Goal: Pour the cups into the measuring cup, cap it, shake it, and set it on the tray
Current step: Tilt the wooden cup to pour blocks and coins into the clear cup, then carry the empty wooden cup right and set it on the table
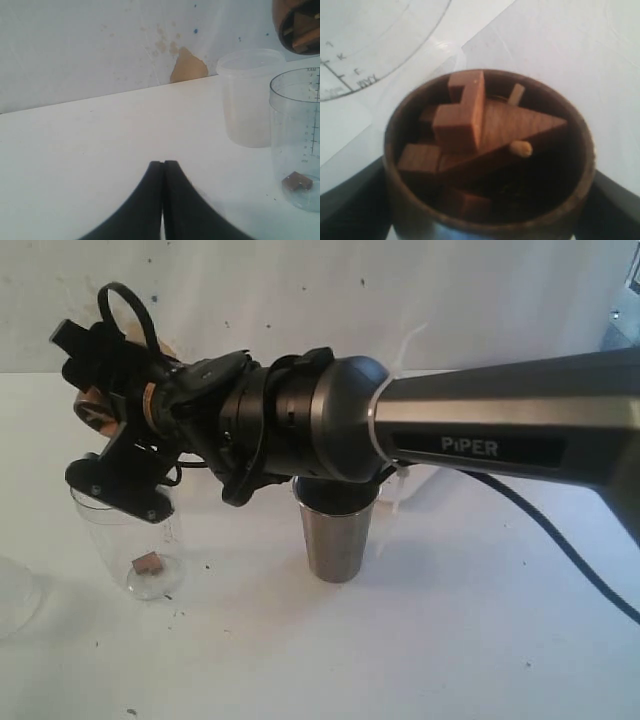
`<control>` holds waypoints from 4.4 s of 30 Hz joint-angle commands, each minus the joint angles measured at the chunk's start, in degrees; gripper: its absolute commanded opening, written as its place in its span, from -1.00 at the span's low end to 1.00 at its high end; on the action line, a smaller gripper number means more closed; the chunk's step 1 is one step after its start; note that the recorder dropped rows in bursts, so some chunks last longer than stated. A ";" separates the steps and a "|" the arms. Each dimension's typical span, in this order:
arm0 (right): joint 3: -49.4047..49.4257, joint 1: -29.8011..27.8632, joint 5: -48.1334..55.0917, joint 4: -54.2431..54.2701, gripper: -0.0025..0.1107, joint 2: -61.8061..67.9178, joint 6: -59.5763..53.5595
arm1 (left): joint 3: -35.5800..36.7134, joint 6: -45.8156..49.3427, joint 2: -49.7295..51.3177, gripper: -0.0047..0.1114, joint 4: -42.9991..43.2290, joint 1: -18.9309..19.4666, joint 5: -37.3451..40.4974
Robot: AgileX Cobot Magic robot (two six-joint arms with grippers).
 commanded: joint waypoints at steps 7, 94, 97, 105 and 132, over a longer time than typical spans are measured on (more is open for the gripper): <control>-0.09 0.72 1.04 -0.55 -0.96 -0.25 -1.83 | 0.24 -0.14 -0.17 -0.91 -0.01 -0.34 -0.35; 29.31 -42.03 -29.36 40.22 -0.96 -22.07 76.41 | 0.24 -0.14 -0.17 -0.91 -0.01 -0.34 -0.35; 34.28 -44.92 -28.38 40.32 -0.96 -21.30 70.09 | 0.24 -0.14 -0.17 -0.91 -0.01 -0.34 -0.35; 45.41 -54.58 -51.94 51.76 -0.96 -16.35 55.10 | 0.24 -0.14 -0.17 -0.91 -0.01 -0.34 -0.35; 47.86 -55.23 -64.38 56.33 -0.16 -5.36 39.36 | 0.24 -0.14 -0.17 -0.91 -0.01 -0.34 -0.35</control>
